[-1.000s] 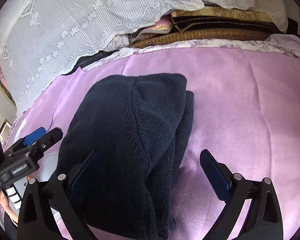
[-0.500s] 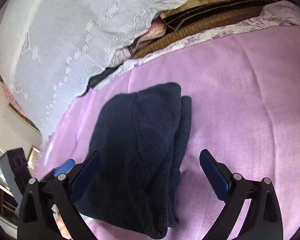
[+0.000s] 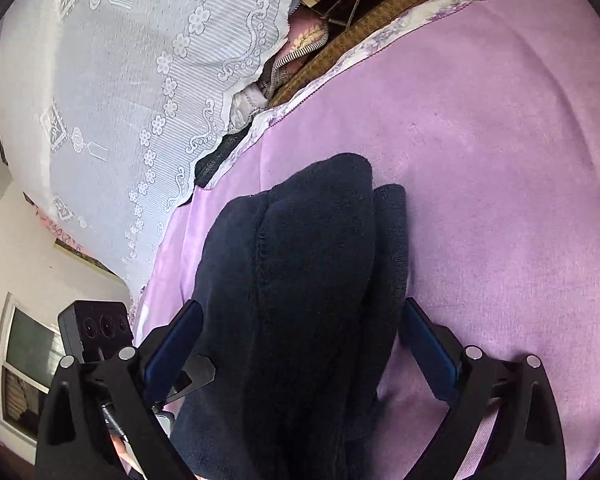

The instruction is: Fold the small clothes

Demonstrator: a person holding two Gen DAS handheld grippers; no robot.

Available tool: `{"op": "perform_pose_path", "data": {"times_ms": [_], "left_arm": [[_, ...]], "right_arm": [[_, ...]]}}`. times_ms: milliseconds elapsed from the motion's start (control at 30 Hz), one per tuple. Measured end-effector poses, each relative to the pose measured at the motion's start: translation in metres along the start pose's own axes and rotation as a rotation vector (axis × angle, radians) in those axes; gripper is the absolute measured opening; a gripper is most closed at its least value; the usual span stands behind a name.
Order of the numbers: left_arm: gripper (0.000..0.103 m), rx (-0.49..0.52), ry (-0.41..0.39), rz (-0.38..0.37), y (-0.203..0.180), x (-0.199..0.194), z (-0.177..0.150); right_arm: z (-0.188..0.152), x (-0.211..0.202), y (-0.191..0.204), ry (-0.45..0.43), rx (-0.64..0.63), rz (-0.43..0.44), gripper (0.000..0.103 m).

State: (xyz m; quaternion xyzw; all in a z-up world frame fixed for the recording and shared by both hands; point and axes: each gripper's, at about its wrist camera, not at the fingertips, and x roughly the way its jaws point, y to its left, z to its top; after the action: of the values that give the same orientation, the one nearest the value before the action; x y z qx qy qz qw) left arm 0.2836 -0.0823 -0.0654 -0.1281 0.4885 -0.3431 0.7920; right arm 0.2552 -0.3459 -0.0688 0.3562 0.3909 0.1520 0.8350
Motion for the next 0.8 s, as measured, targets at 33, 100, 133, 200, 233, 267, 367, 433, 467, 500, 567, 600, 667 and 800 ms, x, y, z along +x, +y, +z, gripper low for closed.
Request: {"op": "perform_pose_path", "data": {"times_ms": [33,100,133,200,233,267,367,433,467,500,567,600,667,800], "left_arm": [[0.098,0.001,0.005,-0.002,0.0,0.001,0.0],[0.096,0.016,0.008,0.01,-0.001,0.001,0.0],[0.094,0.027,0.009,0.024,-0.002,0.0,-0.002],[0.088,0.037,0.003,0.038,-0.003,-0.001,-0.004],[0.087,0.036,-0.001,0.038,-0.003,-0.002,-0.004],[0.085,0.041,-0.006,0.04,-0.004,-0.002,-0.004],[0.081,0.055,-0.032,0.061,-0.007,-0.004,-0.007],[0.079,0.053,-0.046,0.071,-0.007,-0.005,-0.008],[0.078,0.048,-0.053,0.074,-0.006,-0.006,-0.009],[0.077,0.042,-0.061,0.076,-0.006,-0.006,-0.009],[0.075,0.039,-0.073,0.091,-0.007,-0.007,-0.011],[0.074,0.042,-0.083,0.107,-0.01,-0.008,-0.012],[0.07,0.06,-0.113,0.151,-0.019,-0.01,-0.016],[0.061,0.107,-0.17,0.219,-0.038,-0.02,-0.025]], "right_arm": [[0.001,0.001,0.0,0.0,-0.002,0.001,0.094],[0.002,0.0,-0.002,0.002,-0.005,0.003,0.089],[0.002,-0.001,-0.004,0.005,-0.006,-0.004,0.082],[0.002,-0.003,-0.012,0.009,0.011,-0.01,0.066],[0.002,-0.004,-0.014,0.011,0.019,0.006,0.062],[0.002,-0.003,-0.013,0.013,0.017,0.012,0.06],[-0.003,0.005,-0.002,0.017,-0.035,-0.015,0.057],[-0.003,0.011,0.005,0.024,-0.072,-0.038,0.057],[-0.003,0.012,0.006,0.026,-0.08,-0.042,0.057],[-0.002,0.013,0.006,0.029,-0.088,-0.043,0.056],[-0.002,0.013,0.007,0.031,-0.115,-0.047,0.054],[-0.003,0.012,0.007,0.029,-0.125,-0.049,0.053],[-0.004,0.008,0.008,0.02,-0.135,-0.054,0.049],[-0.009,-0.008,0.022,-0.034,-0.192,-0.055,0.039]]}}
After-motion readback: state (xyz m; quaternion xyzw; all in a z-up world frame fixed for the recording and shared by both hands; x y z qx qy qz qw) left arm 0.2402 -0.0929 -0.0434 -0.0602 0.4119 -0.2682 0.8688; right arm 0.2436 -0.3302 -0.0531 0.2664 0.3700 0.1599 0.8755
